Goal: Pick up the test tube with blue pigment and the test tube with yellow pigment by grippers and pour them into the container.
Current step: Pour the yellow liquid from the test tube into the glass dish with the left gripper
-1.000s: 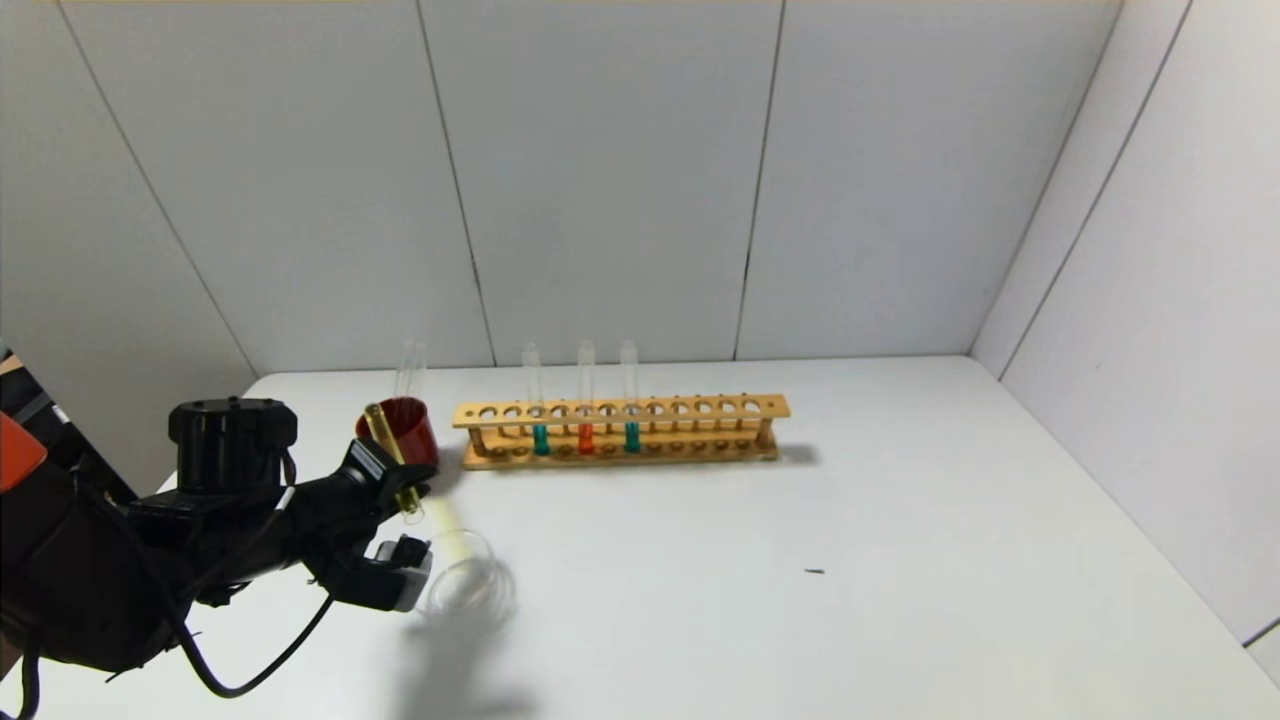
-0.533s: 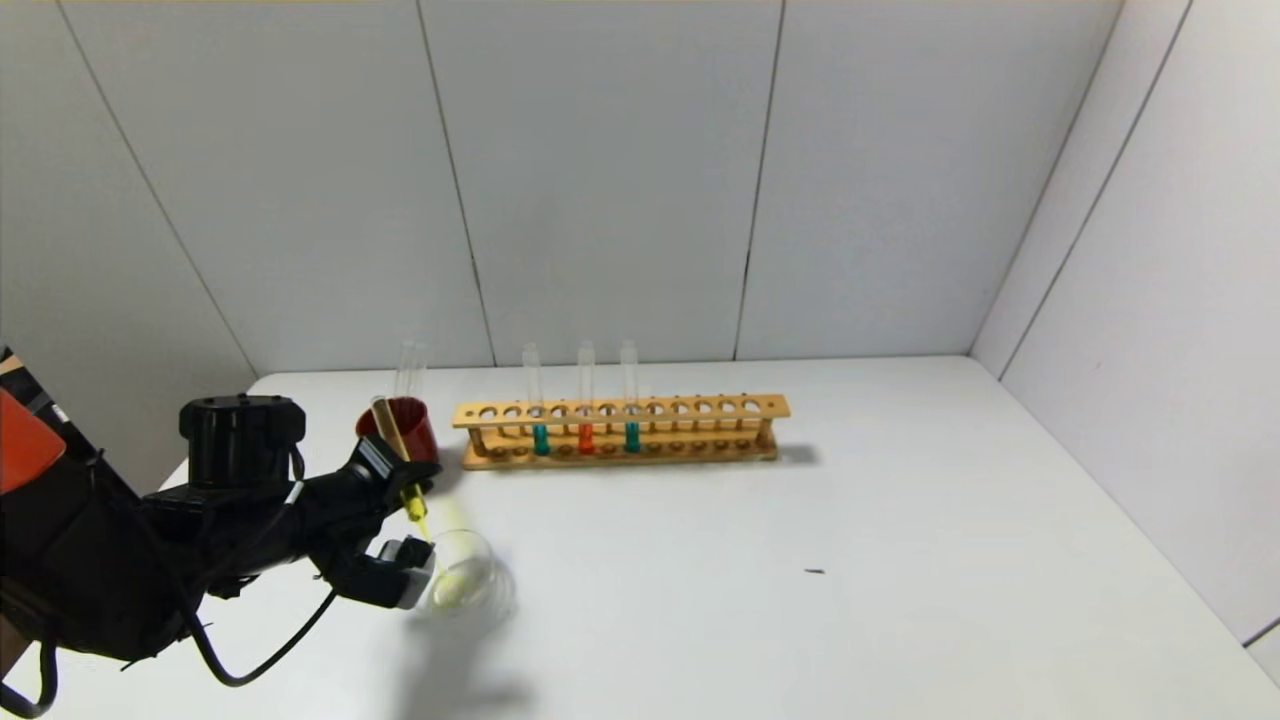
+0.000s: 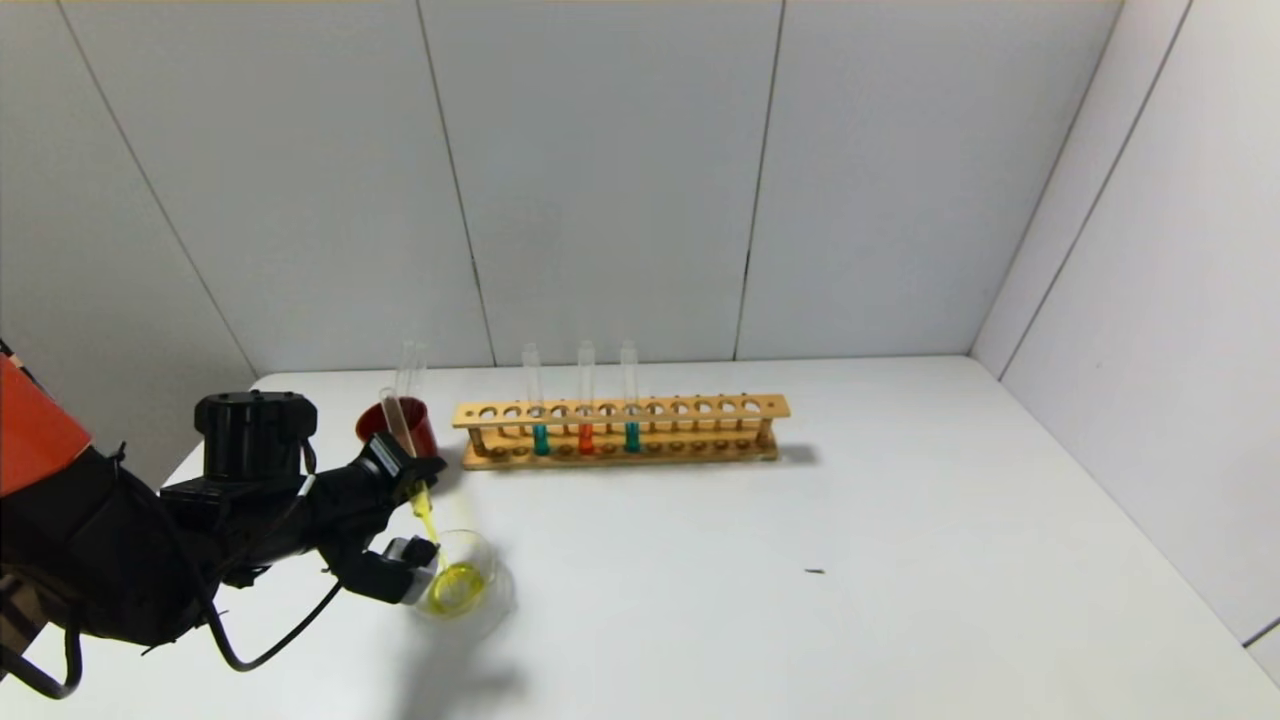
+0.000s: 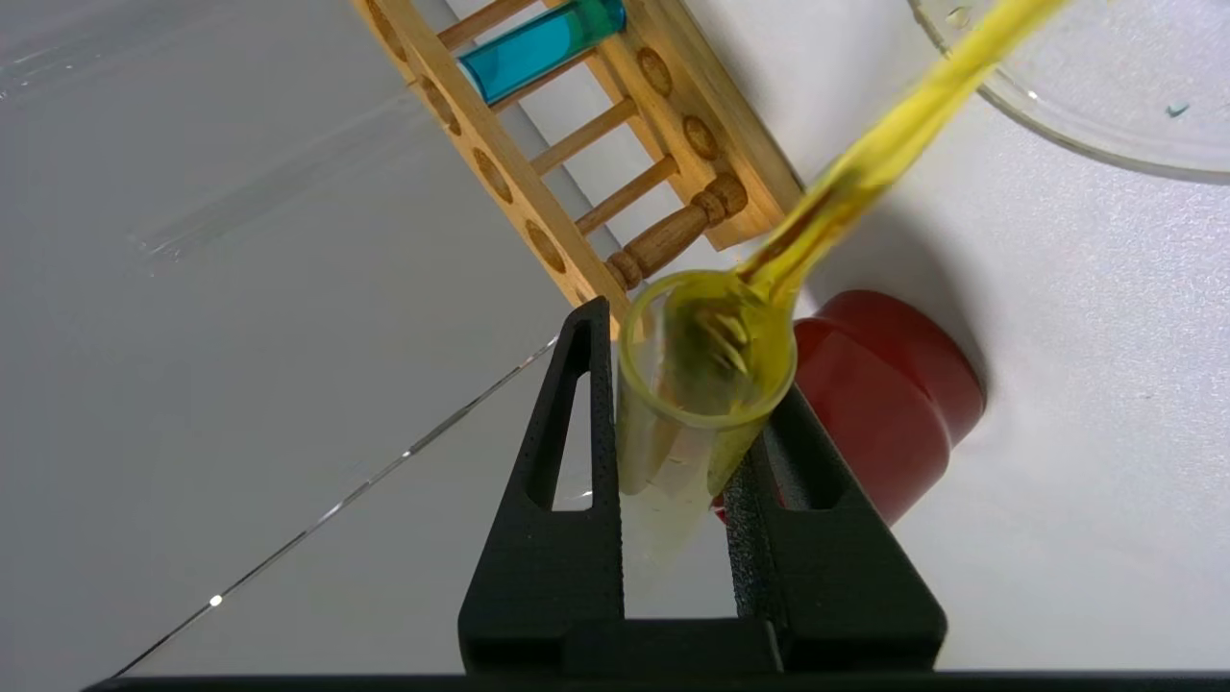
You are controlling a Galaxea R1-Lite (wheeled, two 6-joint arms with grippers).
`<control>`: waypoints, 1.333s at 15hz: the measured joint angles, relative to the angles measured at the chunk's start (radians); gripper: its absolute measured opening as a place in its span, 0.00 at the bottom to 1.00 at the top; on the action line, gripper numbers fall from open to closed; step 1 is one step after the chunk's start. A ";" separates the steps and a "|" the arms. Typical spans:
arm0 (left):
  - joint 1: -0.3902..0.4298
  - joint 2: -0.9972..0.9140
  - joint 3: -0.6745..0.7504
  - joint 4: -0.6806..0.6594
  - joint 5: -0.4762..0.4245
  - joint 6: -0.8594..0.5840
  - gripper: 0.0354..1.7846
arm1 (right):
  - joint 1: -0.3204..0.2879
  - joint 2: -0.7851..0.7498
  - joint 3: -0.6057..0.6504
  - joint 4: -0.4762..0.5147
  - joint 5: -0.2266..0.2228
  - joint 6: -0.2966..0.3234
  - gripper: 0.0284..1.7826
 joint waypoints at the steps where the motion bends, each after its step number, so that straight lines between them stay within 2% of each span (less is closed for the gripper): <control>1: 0.000 0.001 -0.002 0.000 0.000 0.011 0.18 | 0.000 0.000 0.000 0.000 0.000 0.000 0.98; 8: -0.001 0.001 -0.003 0.000 -0.004 0.082 0.18 | 0.000 0.000 0.000 0.000 0.000 0.000 0.98; 20: -0.001 -0.036 0.003 -0.085 -0.039 0.208 0.18 | 0.000 0.000 0.000 0.000 0.000 0.000 0.98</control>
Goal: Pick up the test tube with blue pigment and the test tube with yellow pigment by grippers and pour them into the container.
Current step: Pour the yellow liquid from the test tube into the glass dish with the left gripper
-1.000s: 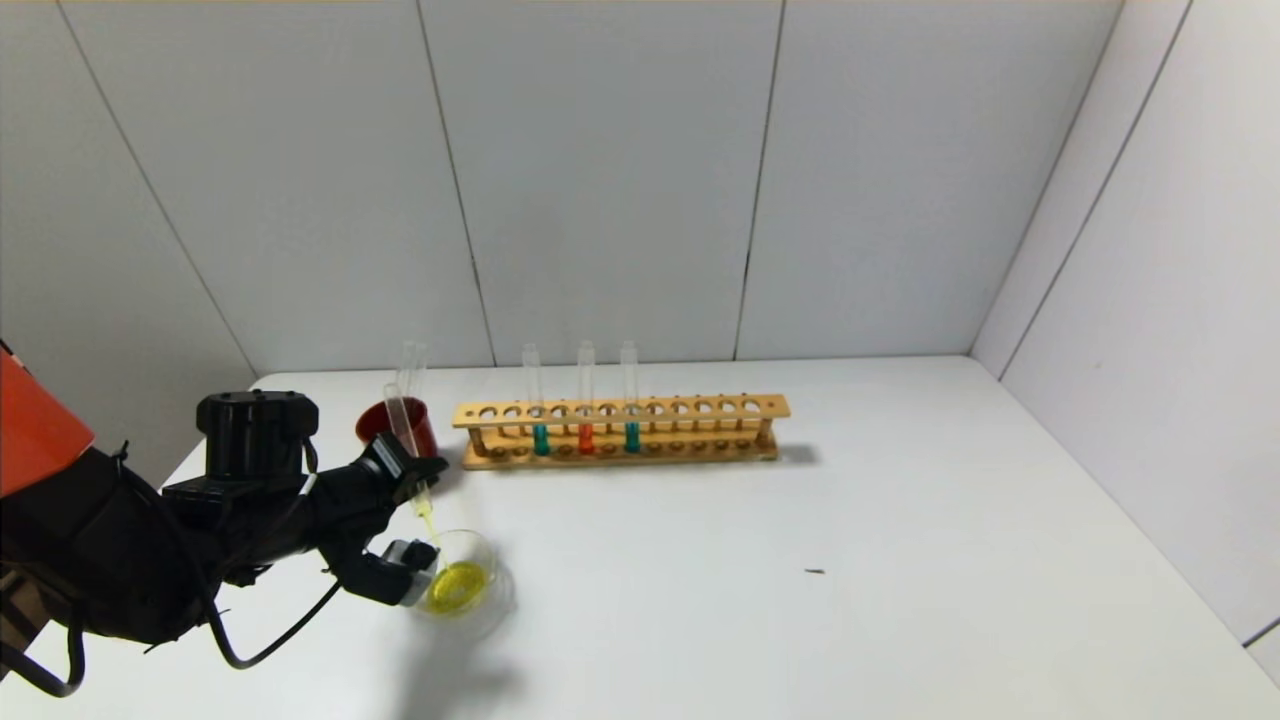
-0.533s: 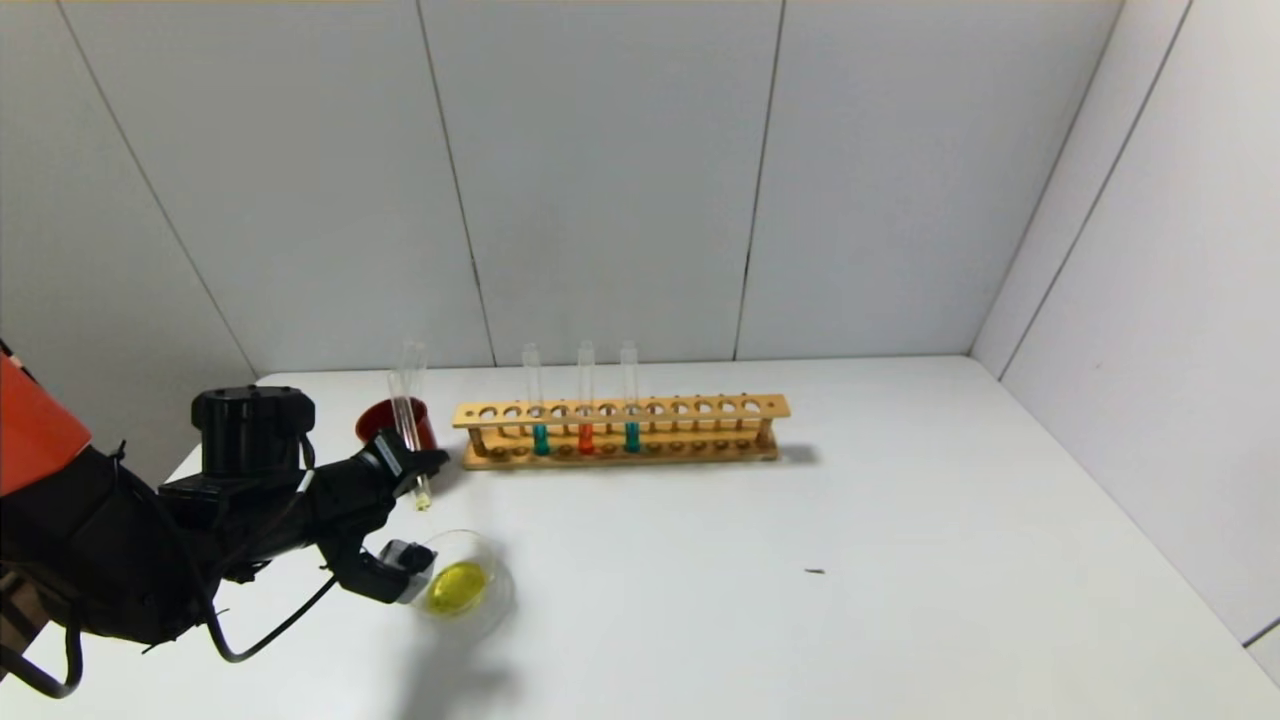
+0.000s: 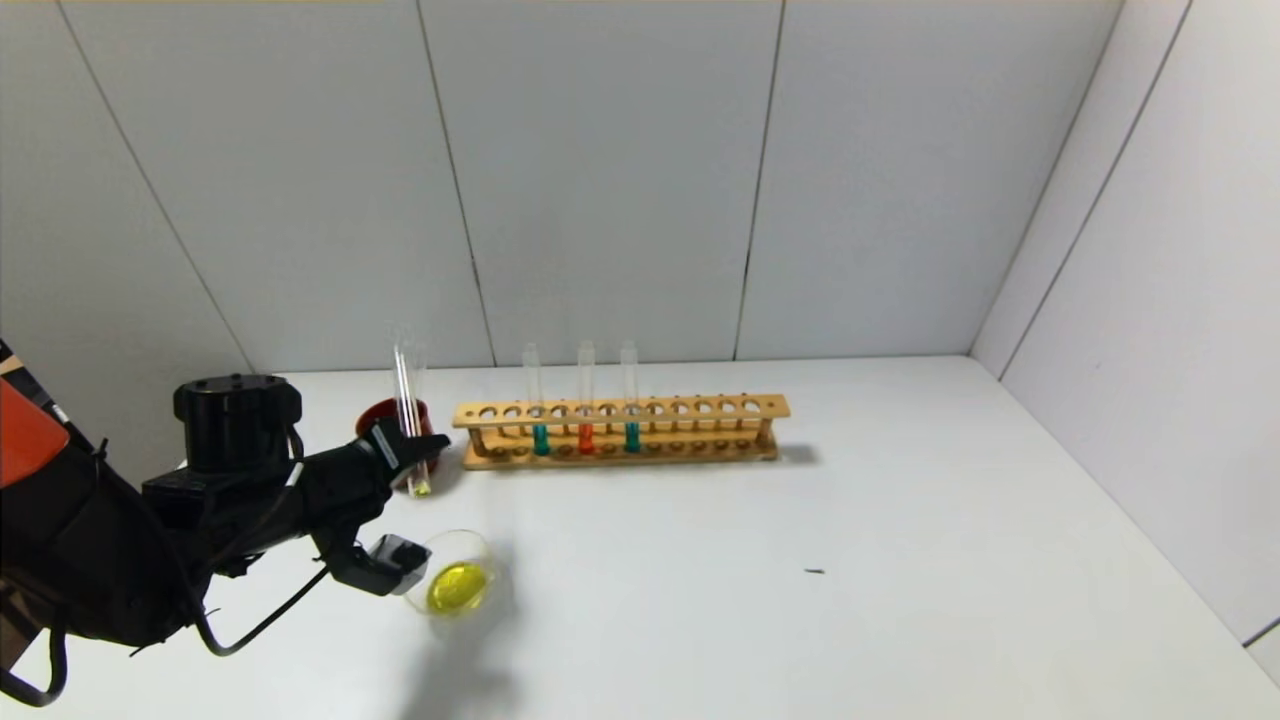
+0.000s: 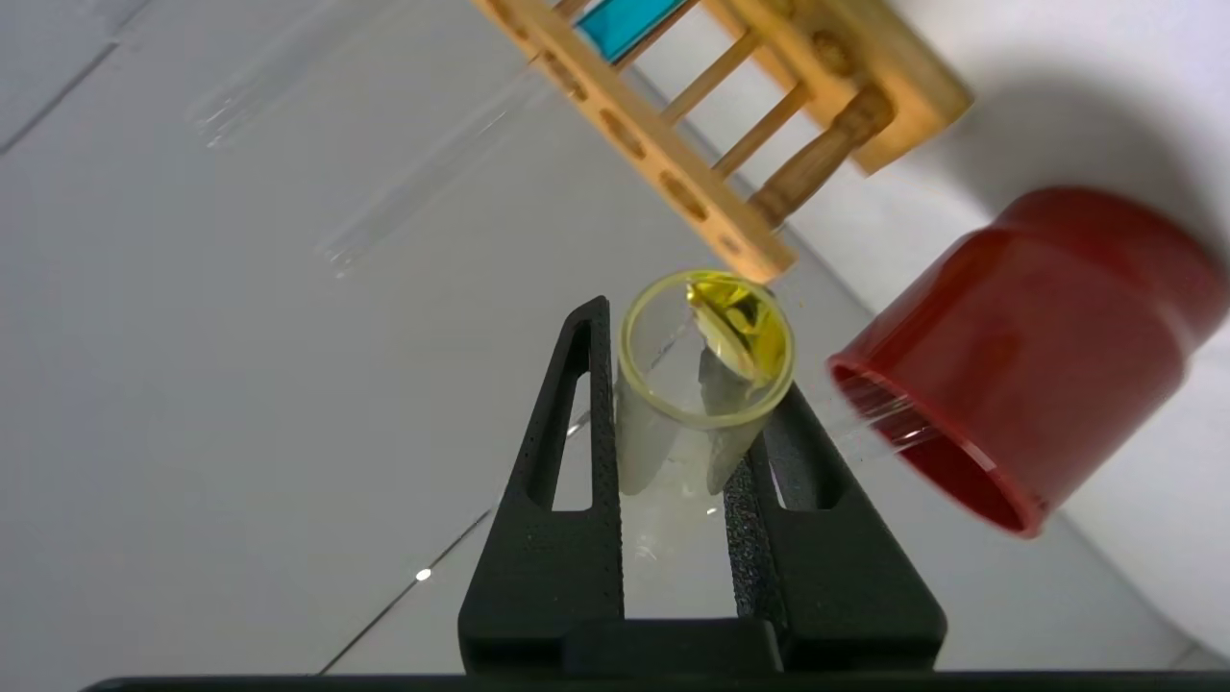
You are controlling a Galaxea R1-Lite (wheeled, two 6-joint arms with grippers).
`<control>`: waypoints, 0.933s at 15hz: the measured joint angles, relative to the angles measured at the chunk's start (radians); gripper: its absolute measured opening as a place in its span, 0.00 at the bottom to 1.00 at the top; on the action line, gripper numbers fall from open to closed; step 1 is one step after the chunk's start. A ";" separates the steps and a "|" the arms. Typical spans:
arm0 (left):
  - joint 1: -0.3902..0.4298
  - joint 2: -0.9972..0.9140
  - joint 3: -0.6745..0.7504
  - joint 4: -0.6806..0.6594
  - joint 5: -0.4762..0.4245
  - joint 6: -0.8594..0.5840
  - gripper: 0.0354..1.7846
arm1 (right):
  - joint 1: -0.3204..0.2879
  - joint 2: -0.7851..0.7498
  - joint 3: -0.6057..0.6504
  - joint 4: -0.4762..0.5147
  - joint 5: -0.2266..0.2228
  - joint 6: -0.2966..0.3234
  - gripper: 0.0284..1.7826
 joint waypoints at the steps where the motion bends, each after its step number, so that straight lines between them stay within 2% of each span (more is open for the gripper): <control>1: 0.000 -0.002 0.001 -0.011 0.000 0.000 0.18 | 0.000 0.000 0.000 0.000 0.000 0.000 0.98; 9: 0.000 -0.018 0.020 -0.011 0.001 -0.029 0.18 | 0.000 0.000 0.000 0.000 0.000 0.000 0.98; 12: 0.001 -0.050 0.021 -0.024 0.024 -0.238 0.18 | 0.000 0.000 0.000 0.000 0.000 0.000 0.98; 14: 0.000 -0.084 0.014 -0.071 0.085 -0.479 0.18 | 0.000 0.000 0.000 0.000 0.000 0.000 0.98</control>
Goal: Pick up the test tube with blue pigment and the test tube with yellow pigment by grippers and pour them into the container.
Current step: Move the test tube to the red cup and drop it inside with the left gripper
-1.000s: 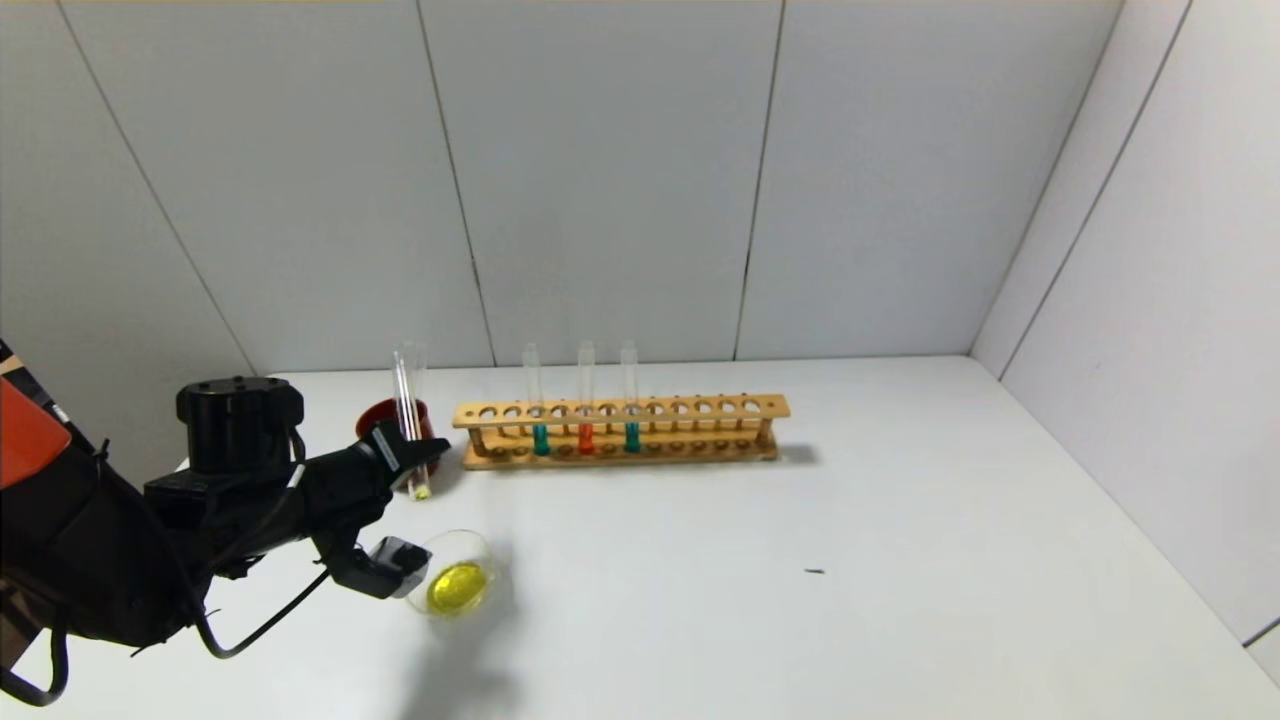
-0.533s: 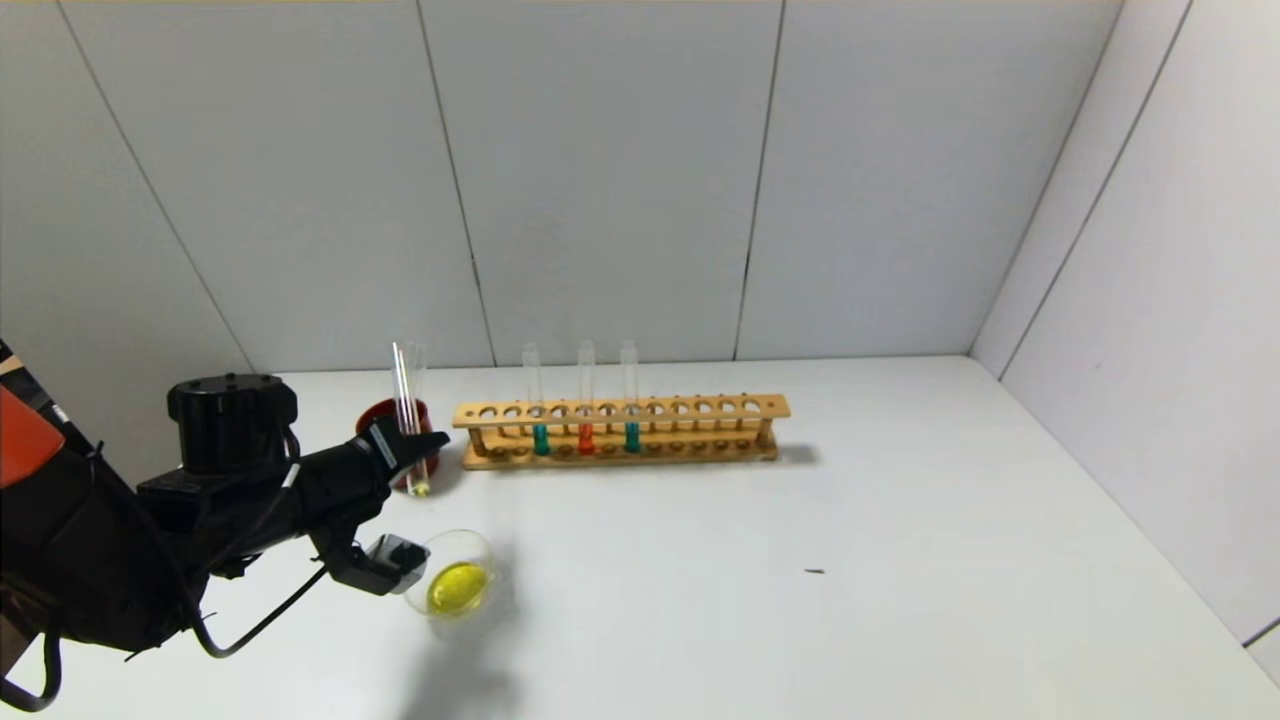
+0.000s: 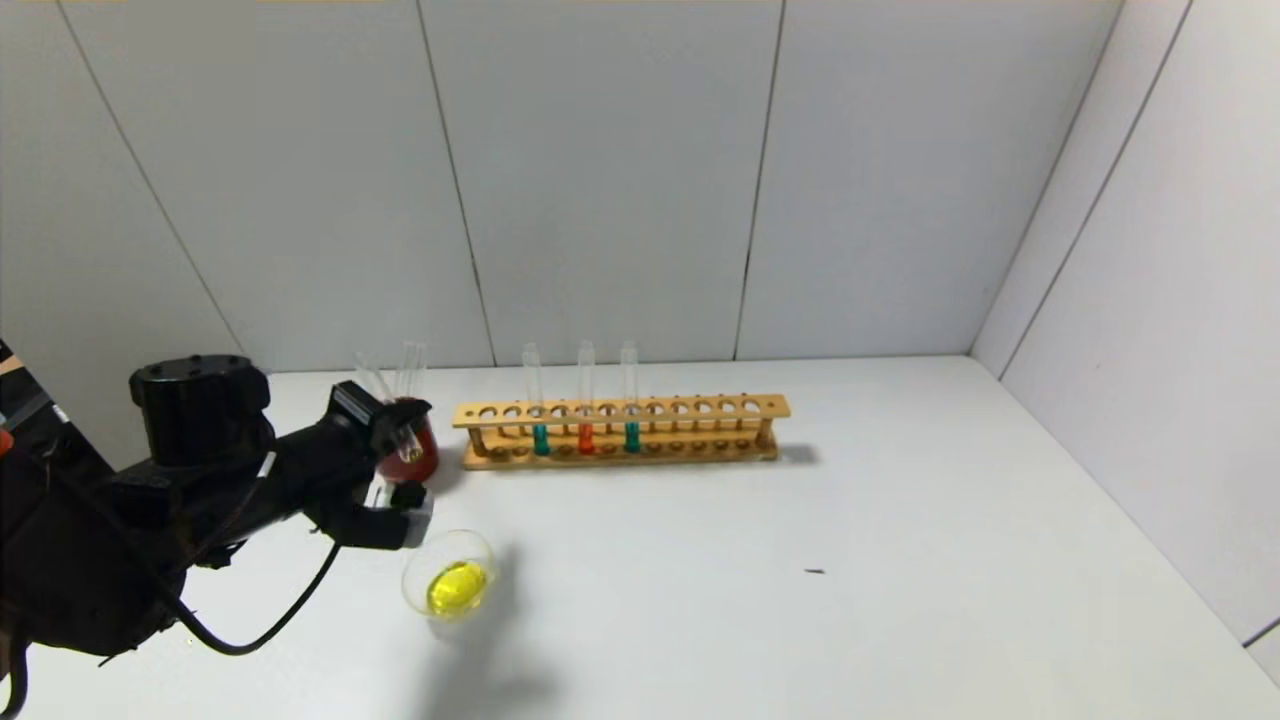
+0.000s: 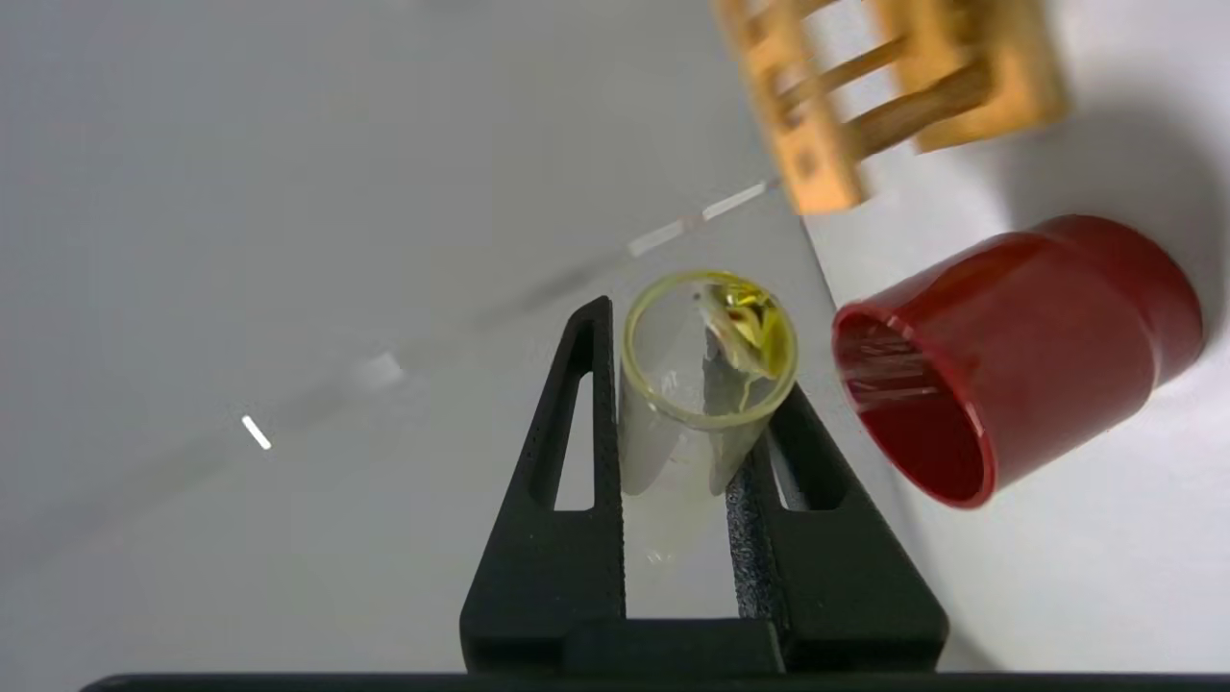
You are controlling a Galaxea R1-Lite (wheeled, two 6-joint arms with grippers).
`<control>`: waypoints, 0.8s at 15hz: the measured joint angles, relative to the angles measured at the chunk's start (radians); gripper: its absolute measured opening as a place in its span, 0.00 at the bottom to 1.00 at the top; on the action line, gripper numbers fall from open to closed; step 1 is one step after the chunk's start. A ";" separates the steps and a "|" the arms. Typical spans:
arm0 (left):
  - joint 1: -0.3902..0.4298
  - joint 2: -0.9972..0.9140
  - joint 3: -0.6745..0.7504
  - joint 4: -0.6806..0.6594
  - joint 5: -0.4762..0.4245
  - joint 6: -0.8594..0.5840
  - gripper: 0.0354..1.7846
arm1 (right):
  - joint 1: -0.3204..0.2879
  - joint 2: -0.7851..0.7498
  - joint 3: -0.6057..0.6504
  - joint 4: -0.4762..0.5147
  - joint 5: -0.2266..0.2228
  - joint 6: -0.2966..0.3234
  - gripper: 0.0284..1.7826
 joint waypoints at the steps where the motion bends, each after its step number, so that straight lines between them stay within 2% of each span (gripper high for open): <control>1: 0.000 -0.017 -0.005 -0.025 0.047 -0.133 0.18 | 0.000 0.000 0.000 0.000 0.000 0.000 0.98; 4: 0.000 -0.063 -0.064 -0.070 0.252 -0.597 0.18 | 0.000 0.000 0.000 0.000 0.000 0.000 0.98; 7: 0.005 -0.086 -0.190 -0.038 0.450 -1.052 0.18 | 0.000 0.000 0.000 0.000 0.000 0.000 0.98; 10: 0.011 -0.090 -0.297 0.092 0.482 -1.406 0.18 | 0.000 0.000 0.000 0.000 0.000 0.000 0.98; 12: 0.023 -0.088 -0.348 0.212 0.450 -1.613 0.18 | 0.000 0.000 0.000 0.000 0.000 0.000 0.98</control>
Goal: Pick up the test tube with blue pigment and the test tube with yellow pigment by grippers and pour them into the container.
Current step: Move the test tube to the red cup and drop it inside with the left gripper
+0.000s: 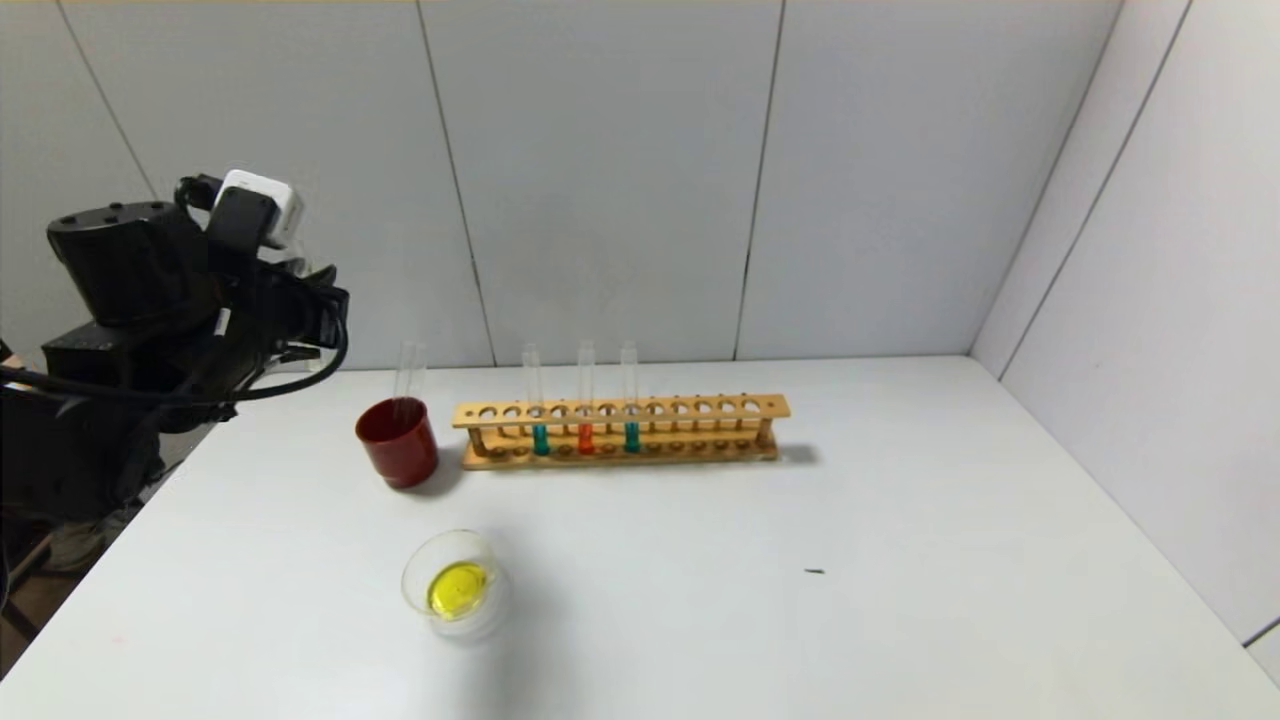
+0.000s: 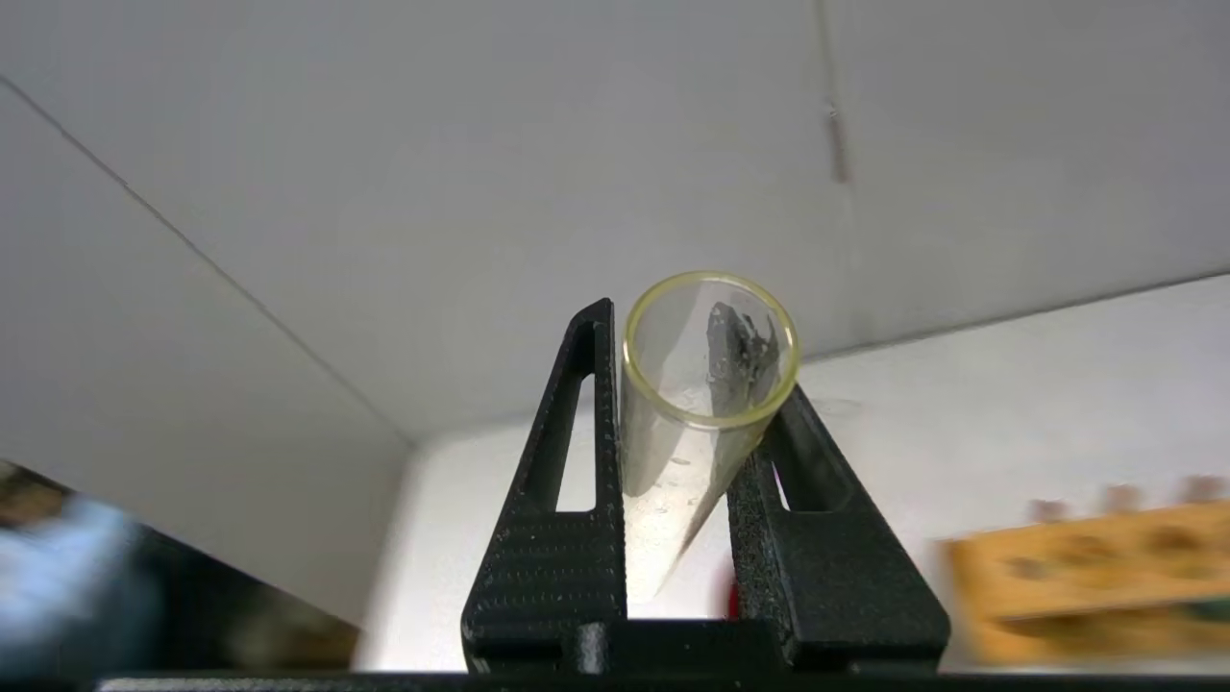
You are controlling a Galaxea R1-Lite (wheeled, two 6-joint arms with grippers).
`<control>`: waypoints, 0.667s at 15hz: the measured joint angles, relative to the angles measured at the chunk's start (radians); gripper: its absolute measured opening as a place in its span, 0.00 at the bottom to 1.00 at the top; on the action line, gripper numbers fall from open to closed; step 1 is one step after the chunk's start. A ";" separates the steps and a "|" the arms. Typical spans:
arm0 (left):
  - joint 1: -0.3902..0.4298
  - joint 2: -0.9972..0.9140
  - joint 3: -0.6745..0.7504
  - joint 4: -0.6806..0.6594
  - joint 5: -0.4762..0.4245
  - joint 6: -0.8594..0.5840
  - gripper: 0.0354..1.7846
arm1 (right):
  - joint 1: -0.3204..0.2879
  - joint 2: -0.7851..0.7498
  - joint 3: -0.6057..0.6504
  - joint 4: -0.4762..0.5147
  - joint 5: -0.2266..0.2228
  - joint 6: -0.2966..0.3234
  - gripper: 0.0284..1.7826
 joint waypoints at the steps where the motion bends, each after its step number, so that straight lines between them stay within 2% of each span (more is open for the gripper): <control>1: 0.020 0.000 -0.014 0.071 -0.050 -0.099 0.18 | 0.000 0.000 0.000 0.000 0.000 0.000 0.98; 3: 0.073 0.003 -0.019 0.138 -0.180 -0.217 0.18 | 0.000 0.000 0.000 0.000 0.000 0.001 0.98; 5: 0.105 0.016 -0.019 0.139 -0.270 -0.260 0.18 | 0.000 0.000 0.000 0.000 0.000 0.000 0.98; 10: 0.116 0.096 -0.025 0.091 -0.280 -0.266 0.18 | 0.000 0.000 0.000 0.000 0.000 0.000 0.98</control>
